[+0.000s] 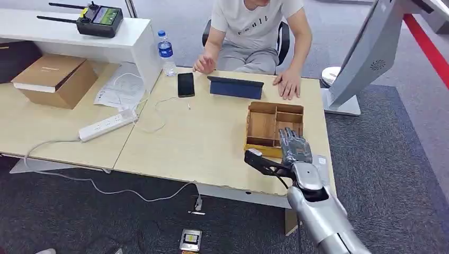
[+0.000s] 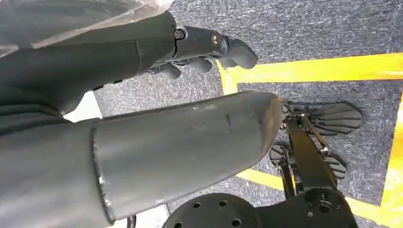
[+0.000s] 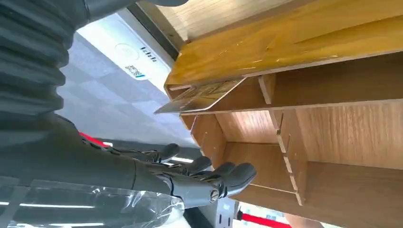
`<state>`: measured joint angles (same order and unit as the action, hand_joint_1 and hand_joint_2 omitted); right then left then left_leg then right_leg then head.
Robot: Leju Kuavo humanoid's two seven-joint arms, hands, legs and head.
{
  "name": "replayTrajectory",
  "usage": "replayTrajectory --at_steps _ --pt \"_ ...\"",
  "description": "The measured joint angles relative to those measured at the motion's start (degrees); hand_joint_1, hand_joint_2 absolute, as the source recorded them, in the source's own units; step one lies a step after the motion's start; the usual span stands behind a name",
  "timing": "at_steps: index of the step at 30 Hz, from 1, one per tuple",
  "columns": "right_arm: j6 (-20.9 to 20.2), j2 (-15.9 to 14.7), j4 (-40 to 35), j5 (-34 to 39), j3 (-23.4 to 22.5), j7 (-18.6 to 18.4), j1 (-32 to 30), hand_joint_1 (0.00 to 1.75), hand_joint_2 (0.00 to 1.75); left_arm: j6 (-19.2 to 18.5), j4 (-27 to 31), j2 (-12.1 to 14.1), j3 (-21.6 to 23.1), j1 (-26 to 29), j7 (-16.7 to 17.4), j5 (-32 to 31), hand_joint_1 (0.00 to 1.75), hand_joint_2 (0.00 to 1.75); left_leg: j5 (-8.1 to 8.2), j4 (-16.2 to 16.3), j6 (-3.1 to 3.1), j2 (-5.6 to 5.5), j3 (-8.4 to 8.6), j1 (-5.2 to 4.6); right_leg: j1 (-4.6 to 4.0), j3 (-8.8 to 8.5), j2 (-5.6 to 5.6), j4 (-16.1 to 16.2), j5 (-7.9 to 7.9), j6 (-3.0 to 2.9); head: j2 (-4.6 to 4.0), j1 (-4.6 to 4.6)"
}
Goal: Pass the card to the sensor for recognition and then transmit it.
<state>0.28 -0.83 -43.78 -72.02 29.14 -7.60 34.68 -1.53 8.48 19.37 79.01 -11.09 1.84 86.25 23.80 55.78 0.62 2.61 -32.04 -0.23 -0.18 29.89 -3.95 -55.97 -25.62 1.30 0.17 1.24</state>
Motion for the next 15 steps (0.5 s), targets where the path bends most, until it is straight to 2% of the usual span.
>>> replayTrajectory --at_steps 15 --pt "-0.3 -0.1 0.2 -1.2 0.0 -0.3 0.2 0.0 1.75 0.4 0.0 0.0 0.0 0.0 0.5 -0.3 0.0 0.0 0.0 0.0 0.0 0.0 0.01 0.0 0.0 0.01 0.0 0.0 0.0 0.0 0.0 -0.02"
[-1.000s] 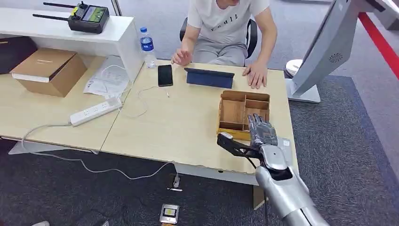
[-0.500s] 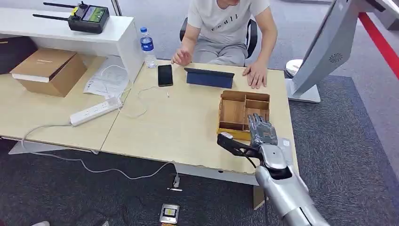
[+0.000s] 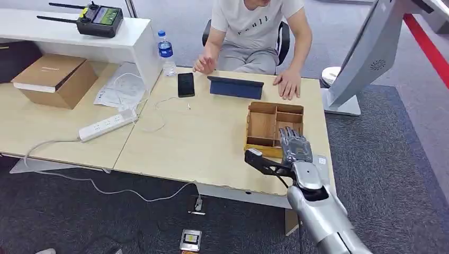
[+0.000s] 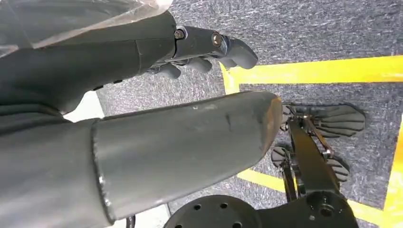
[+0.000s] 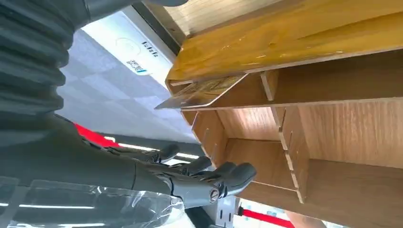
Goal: Pass the card to the sensor for recognition and then transmit it.
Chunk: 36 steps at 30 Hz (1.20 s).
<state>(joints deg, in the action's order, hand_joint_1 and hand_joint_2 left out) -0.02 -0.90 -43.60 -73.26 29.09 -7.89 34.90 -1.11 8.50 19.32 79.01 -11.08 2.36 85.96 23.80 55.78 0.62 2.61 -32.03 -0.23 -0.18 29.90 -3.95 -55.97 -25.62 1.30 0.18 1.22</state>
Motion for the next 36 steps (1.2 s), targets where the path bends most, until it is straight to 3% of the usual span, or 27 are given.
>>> replayTrajectory --at_steps 1,2,25,36 --pt "-0.1 -0.1 0.0 0.0 0.0 0.0 0.0 0.05 1.75 0.0 0.0 0.0 0.0 0.0 0.0 -0.2 0.0 0.0 0.0 0.0 0.0 0.0 0.0 0.0 0.0 0.0 0.0 0.0 0.0 0.0 0.0 0.02" --pt "-0.2 -0.1 0.0 0.0 0.0 0.0 -0.1 1.75 1.75 0.0 0.0 0.0 0.0 0.0 0.0 -0.2 0.0 0.0 0.0 0.0 0.0 0.0 0.0 0.0 0.0 0.0 0.0 0.0 0.0 0.0 0.0 0.0" --pt "-2.8 -1.3 -3.5 -1.4 -0.3 -1.0 -2.1 1.75 1.75 -0.1 0.0 0.0 0.0 0.0 -0.2 -0.4 0.0 0.0 0.0 0.0 0.0 0.01 0.02 0.0 0.0 -0.01 0.0 0.0 0.0 0.0 0.0 0.02" --pt "-3.3 -1.2 -4.8 0.1 -0.3 0.2 -3.0 1.75 1.75 0.7 0.0 0.0 0.0 0.0 0.7 0.2 0.0 0.0 0.0 0.0 0.0 0.01 0.01 0.0 0.0 -0.01 0.0 0.0 0.0 0.0 0.0 0.0"
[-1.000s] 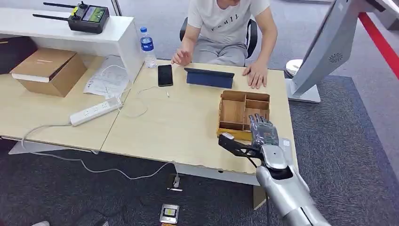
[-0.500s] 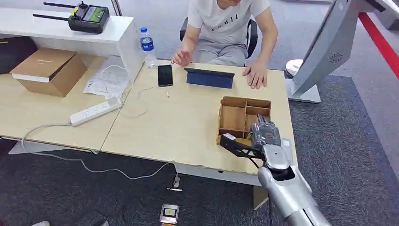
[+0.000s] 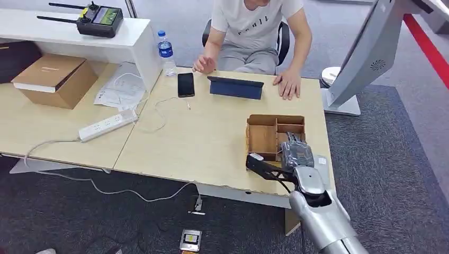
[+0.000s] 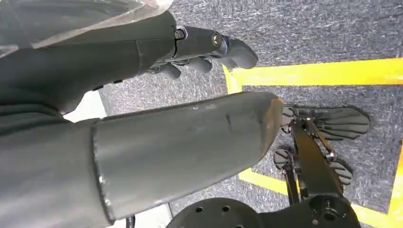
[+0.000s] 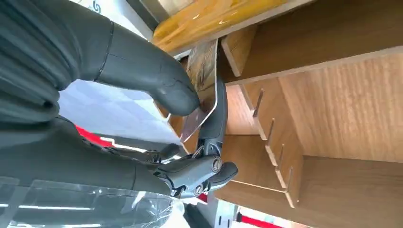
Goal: Pass the card to the sensor for recognition and then transmit it.
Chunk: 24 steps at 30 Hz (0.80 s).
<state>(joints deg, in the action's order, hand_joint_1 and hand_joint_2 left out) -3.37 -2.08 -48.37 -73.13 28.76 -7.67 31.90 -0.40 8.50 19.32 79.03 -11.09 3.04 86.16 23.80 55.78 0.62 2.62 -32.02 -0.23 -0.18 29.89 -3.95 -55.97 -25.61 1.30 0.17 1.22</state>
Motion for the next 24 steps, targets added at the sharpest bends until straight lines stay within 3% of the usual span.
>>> replayTrajectory --at_steps 10,18,24 --pt "2.9 0.7 0.0 1.8 0.2 1.2 -0.2 1.75 1.75 1.1 0.0 -0.5 0.0 0.0 0.5 0.3 0.0 0.0 0.0 0.0 0.0 0.0 -0.01 0.0 0.0 0.0 0.0 0.0 0.0 0.0 0.0 0.0" --pt "10.6 0.7 -2.6 1.3 0.3 4.0 -0.1 1.75 1.75 0.7 0.0 -0.5 0.0 0.0 -0.7 -0.4 0.0 0.0 0.0 0.0 0.0 0.0 0.0 0.0 0.0 0.0 0.0 0.0 0.01 -0.01 0.0 0.0" --pt "12.2 0.7 -4.4 1.6 0.3 5.3 -0.1 1.75 1.75 0.2 0.0 -0.5 0.0 0.0 -1.3 -0.7 0.0 0.0 0.0 0.0 0.0 0.0 0.0 0.0 0.0 0.0 0.0 0.0 0.01 -0.01 0.0 0.0"
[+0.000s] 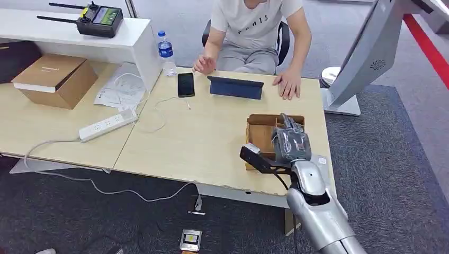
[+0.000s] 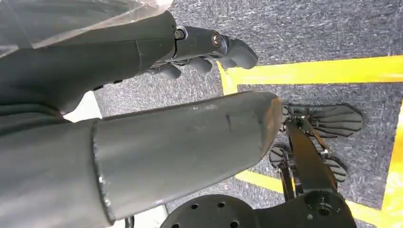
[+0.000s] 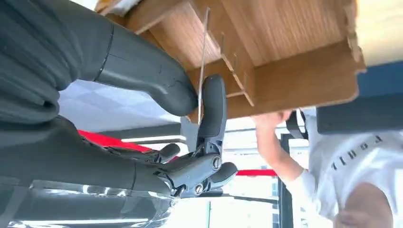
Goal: Pass the card to the sensor for recognition and then transmit it.
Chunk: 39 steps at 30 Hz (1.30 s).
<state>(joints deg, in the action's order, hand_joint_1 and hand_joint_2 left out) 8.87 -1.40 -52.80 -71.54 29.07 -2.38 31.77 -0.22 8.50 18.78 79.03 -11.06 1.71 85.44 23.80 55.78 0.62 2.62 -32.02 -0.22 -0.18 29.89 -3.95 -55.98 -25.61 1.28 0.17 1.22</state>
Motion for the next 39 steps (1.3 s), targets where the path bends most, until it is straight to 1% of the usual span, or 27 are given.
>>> replayTrajectory --at_steps 12,18,22,27,31,35,39 --pt "0.2 0.0 -1.2 0.4 0.0 0.1 0.1 1.75 1.75 0.0 0.0 0.0 0.0 0.0 -0.1 0.0 0.0 0.0 0.0 0.0 0.0 0.0 0.0 0.0 0.0 0.0 0.0 0.0 0.0 0.0 0.0 0.0" --pt "2.6 -0.1 -1.1 1.1 0.0 1.2 0.5 1.75 1.75 0.0 0.0 0.0 0.0 0.0 0.1 -0.4 0.0 0.0 0.0 0.0 0.0 0.0 -0.01 0.0 0.0 0.0 0.0 0.0 0.0 0.0 0.0 0.0" --pt "3.4 0.1 -0.8 -0.5 0.1 2.1 2.3 1.75 1.75 -0.2 0.0 0.0 0.0 0.0 -0.1 -1.0 0.0 0.0 0.0 0.0 0.0 0.0 -0.01 -0.01 0.0 -0.01 0.0 0.0 0.01 -0.01 0.0 0.0" --pt "2.9 1.3 0.3 -3.3 0.4 3.4 7.9 1.75 1.75 -0.4 0.0 0.0 0.2 0.0 -1.4 -2.2 0.0 0.0 -0.05 0.0 -0.05 0.0 -0.04 -0.01 0.0 0.02 0.0 0.0 0.04 -0.04 0.0 0.0" --pt "3.5 2.8 4.3 -3.7 0.7 5.6 14.5 1.75 1.75 -1.1 0.0 0.0 0.3 0.0 -3.3 -3.2 0.0 0.0 -0.07 0.0 -0.07 -0.01 -0.04 -0.01 -0.02 0.03 0.0 0.0 0.04 -0.05 0.0 0.02" --pt "3.8 3.9 9.1 -4.4 1.3 5.7 19.8 1.75 1.75 -2.4 0.0 0.0 0.5 0.0 -4.9 -4.1 0.0 0.0 -0.08 0.0 -0.08 -0.02 -0.05 -0.01 -0.02 0.04 -0.01 0.0 0.04 -0.05 0.0 0.02" --pt "3.8 4.1 13.6 -4.5 1.6 5.4 23.6 1.75 1.75 -3.4 0.0 0.2 1.0 0.0 -5.4 -4.9 0.0 0.0 -0.08 0.0 -0.07 -0.02 -0.07 -0.01 -0.01 0.05 -0.02 0.0 0.04 -0.05 0.0 0.02"
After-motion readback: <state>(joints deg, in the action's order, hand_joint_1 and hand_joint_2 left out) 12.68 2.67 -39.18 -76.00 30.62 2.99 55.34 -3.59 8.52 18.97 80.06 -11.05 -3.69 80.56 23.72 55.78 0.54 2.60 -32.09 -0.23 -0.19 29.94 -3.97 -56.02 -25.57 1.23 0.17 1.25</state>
